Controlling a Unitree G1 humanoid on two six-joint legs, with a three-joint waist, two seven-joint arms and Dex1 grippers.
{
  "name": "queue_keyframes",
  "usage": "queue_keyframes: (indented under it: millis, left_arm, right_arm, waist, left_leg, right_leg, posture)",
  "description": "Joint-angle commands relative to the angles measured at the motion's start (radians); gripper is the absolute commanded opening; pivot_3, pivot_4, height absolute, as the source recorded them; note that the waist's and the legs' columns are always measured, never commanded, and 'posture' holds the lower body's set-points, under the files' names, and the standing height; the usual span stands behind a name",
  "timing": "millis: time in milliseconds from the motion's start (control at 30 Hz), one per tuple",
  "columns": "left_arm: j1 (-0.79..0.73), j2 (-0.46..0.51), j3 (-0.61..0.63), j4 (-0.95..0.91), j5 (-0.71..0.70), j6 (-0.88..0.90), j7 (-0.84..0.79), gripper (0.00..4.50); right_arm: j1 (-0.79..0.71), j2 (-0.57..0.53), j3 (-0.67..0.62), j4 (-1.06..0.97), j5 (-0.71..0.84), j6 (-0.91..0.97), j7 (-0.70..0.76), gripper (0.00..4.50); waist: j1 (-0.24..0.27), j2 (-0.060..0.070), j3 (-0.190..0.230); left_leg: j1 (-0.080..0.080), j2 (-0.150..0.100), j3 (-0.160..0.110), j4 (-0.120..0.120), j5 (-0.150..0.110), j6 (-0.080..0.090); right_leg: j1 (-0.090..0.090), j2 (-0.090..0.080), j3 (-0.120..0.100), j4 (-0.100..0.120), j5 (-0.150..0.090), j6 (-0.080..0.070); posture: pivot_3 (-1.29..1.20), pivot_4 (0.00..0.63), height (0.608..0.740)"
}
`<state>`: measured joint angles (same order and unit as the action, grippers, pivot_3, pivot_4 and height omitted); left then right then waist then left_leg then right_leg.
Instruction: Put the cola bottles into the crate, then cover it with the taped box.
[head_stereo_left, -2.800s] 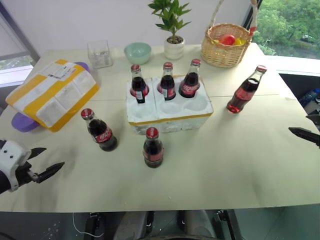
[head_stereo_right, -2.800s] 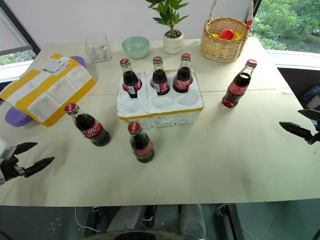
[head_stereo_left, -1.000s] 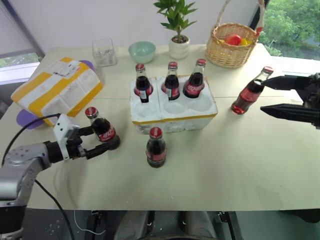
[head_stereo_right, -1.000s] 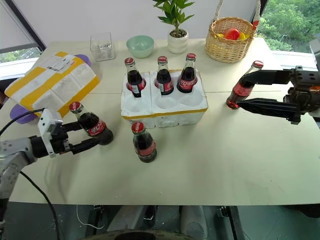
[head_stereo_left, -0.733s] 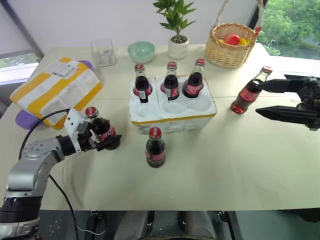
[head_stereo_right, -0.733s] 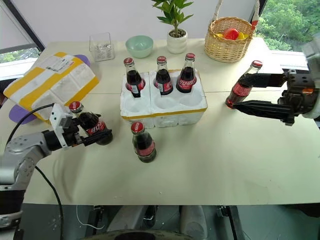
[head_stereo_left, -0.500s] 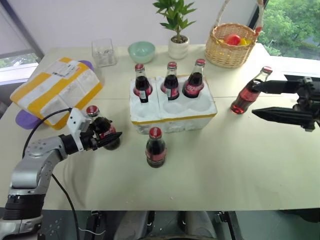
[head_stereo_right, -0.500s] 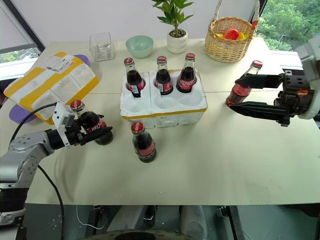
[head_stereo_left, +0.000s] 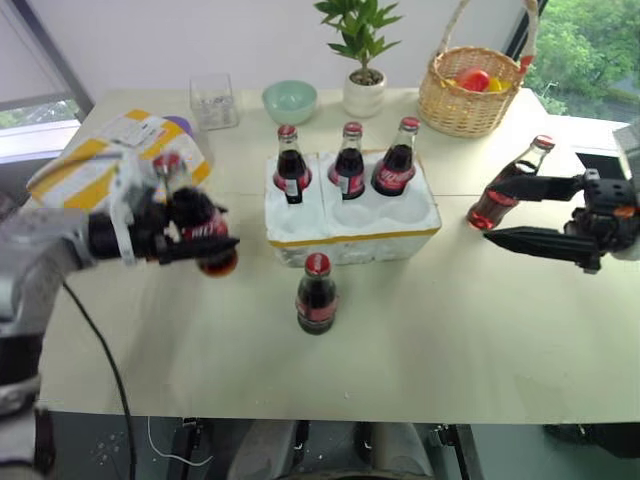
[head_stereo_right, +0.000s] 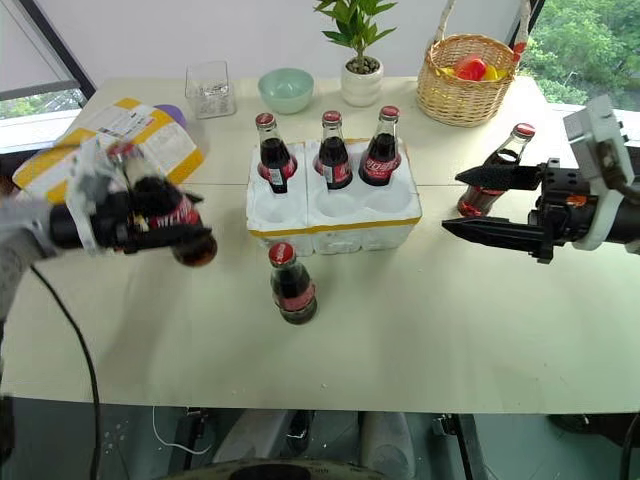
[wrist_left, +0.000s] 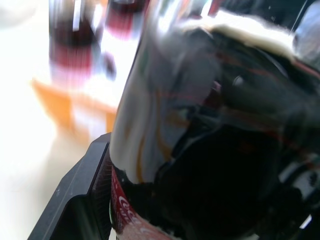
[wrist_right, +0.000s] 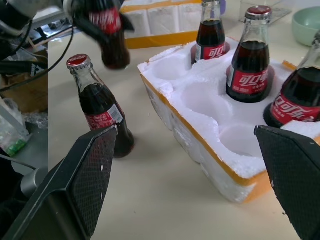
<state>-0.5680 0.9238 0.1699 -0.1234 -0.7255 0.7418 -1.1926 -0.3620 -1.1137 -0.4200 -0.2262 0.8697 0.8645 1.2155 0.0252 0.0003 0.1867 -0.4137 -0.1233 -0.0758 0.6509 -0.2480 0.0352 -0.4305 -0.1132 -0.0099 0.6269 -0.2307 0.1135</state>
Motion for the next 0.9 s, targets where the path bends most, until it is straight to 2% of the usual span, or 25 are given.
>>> queue_keyframes:
  millis: [33, 133, 333, 667, 900]
  left_arm:
    - [-0.173, -0.025, -0.045, 0.073, -0.025, 0.024, -0.052, 2.86]
    - [-0.350, -0.121, -0.146, 0.215, 0.054, -0.034, -0.086, 2.86]
    - [-0.460, -0.254, -0.236, 0.418, 0.190, -0.182, -0.113, 2.86]
    - [-0.461, -0.372, -0.240, 0.535, 0.266, -0.272, -0.118, 2.86]
    - [-0.374, -0.372, -0.325, 0.533, 0.396, -0.398, -0.141, 2.86]
  right_arm:
    - [0.016, 0.008, -0.034, -0.042, 0.016, -0.013, -0.019, 4.50]
    - [0.051, 0.023, -0.054, -0.065, 0.029, -0.005, -0.042, 4.50]
    - [0.101, 0.061, -0.093, -0.123, 0.077, 0.023, -0.114, 4.50]
    - [0.171, 0.107, -0.125, -0.188, 0.138, 0.046, -0.221, 4.50]
    - [0.153, 0.112, -0.076, -0.172, 0.106, 0.015, -0.241, 4.50]
  waist:
    - [0.000, 0.000, 0.000]
    - [0.011, -0.002, 0.001]
    - [0.007, -0.003, 0.002]
    - [0.012, -0.004, 0.002]
    - [0.010, -0.004, 0.002]
  left_leg:
    - [0.000, 0.000, 0.000, 0.000, 0.000, 0.000]
    - [0.000, 0.000, 0.000, 0.000, 0.002, 0.000]
    - [0.000, 0.000, 0.000, 0.001, 0.002, 0.000]
    - [-0.011, 0.000, 0.000, 0.006, 0.005, -0.005]
    - [-0.012, 0.000, 0.000, 0.012, 0.003, -0.002]
  right_leg:
    - [0.000, 0.000, 0.000, 0.000, 0.000, 0.000]
    - [0.000, 0.000, -0.001, 0.001, 0.000, 0.000]
    - [-0.001, 0.000, 0.000, 0.002, 0.000, 0.000]
    - [-0.009, 0.001, 0.000, 0.004, 0.001, 0.000]
    - [-0.008, 0.001, 0.000, 0.004, 0.002, 0.003]
  posture:
    - [0.00, 0.150, 0.732]
    - [0.00, 0.150, 0.732]
    - [0.00, 0.150, 0.732]
    - [0.00, 0.150, 0.732]
    - [0.00, 0.150, 0.732]
